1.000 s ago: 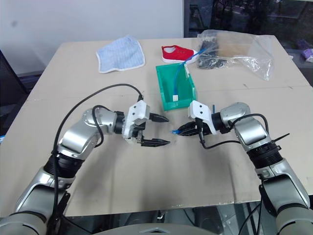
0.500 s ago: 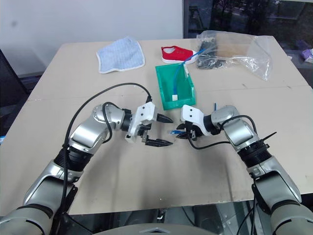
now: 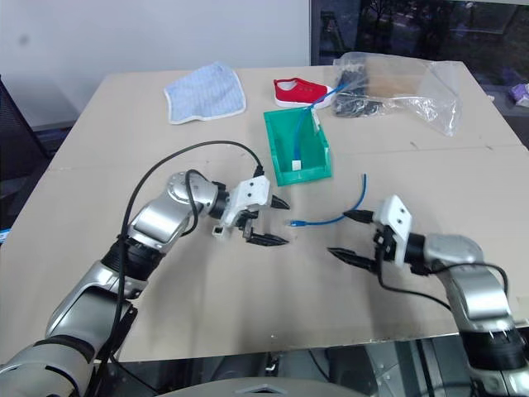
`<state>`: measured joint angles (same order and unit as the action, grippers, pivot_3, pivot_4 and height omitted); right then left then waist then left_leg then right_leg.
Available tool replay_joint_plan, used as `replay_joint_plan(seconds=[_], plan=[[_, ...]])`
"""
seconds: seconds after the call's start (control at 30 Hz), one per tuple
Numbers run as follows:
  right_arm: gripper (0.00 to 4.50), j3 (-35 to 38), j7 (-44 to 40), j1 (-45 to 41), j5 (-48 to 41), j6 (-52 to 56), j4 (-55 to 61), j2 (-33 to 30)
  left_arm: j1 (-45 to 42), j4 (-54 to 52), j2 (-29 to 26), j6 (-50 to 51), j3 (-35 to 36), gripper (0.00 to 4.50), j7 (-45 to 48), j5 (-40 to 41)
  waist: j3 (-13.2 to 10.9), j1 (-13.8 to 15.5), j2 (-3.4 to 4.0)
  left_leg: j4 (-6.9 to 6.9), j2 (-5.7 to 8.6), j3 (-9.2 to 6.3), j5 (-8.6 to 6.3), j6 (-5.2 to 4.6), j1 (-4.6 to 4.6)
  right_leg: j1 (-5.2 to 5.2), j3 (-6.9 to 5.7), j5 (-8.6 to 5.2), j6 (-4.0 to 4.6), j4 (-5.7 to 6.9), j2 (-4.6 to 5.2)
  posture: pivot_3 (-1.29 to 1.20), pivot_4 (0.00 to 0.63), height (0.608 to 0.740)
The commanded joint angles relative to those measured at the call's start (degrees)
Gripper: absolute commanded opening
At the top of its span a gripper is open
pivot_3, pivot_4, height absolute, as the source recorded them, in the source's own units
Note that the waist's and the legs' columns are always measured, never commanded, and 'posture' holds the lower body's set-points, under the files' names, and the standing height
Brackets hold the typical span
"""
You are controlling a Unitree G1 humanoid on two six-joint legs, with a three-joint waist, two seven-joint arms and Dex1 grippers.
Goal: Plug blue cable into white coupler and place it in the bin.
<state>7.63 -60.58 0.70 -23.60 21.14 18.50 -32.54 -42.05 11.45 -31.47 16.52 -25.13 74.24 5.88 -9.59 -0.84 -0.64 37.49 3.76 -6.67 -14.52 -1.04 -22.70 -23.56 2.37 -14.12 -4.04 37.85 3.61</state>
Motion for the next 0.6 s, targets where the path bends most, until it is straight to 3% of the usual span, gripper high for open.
replay_joint_plan(seconds=[0.03, 0.3, 0.43, 0.6], plan=[[4.44, 4.8, 1.5, 3.7, -2.8, -2.8, 2.7, -0.1, -2.4, 2.6, 1.4, -2.5, -0.5, 4.41, 1.1, -1.5, 0.0, -0.1, 0.00, 0.01, 0.00, 0.01, 0.00, 0.00, 0.04, 0.02, 0.01, 0.00, 0.00, 0.03, -0.01, 0.00, 0.150, 0.740], [4.44, 7.7, 4.0, 10.5, -5.0, -5.0, 4.5, -0.1, -4.9, 7.0, 2.2, -4.0, -1.7, 4.41, 3.5, -4.4, 0.0, 0.0, -0.03, 0.02, -0.02, 0.02, 0.01, 0.00, 0.05, 0.03, 0.02, -0.01, -0.01, 0.01, -0.05, 0.00, 0.150, 0.740], [4.48, 7.4, 5.2, 11.8, -5.2, -5.6, 5.3, 0.0, -5.7, 9.2, 2.6, -5.1, -2.1, 3.32, 4.3, -5.7, 0.0, 0.1, -0.05, 0.04, -0.01, 0.02, 0.01, -0.01, 0.04, 0.04, 0.01, -0.01, -0.01, 0.03, -0.04, 0.00, 0.150, 0.740], [4.48, 6.9, 6.1, 12.8, -5.7, -5.8, 6.2, -0.2, -5.6, 9.9, 3.5, -6.2, -2.1, 0.89, 4.5, -6.5, 0.0, 0.1, -0.04, 0.04, -0.02, 0.01, 0.01, -0.01, 0.05, 0.04, 0.01, -0.01, -0.01, 0.04, -0.04, 0.00, 0.150, 0.740]])
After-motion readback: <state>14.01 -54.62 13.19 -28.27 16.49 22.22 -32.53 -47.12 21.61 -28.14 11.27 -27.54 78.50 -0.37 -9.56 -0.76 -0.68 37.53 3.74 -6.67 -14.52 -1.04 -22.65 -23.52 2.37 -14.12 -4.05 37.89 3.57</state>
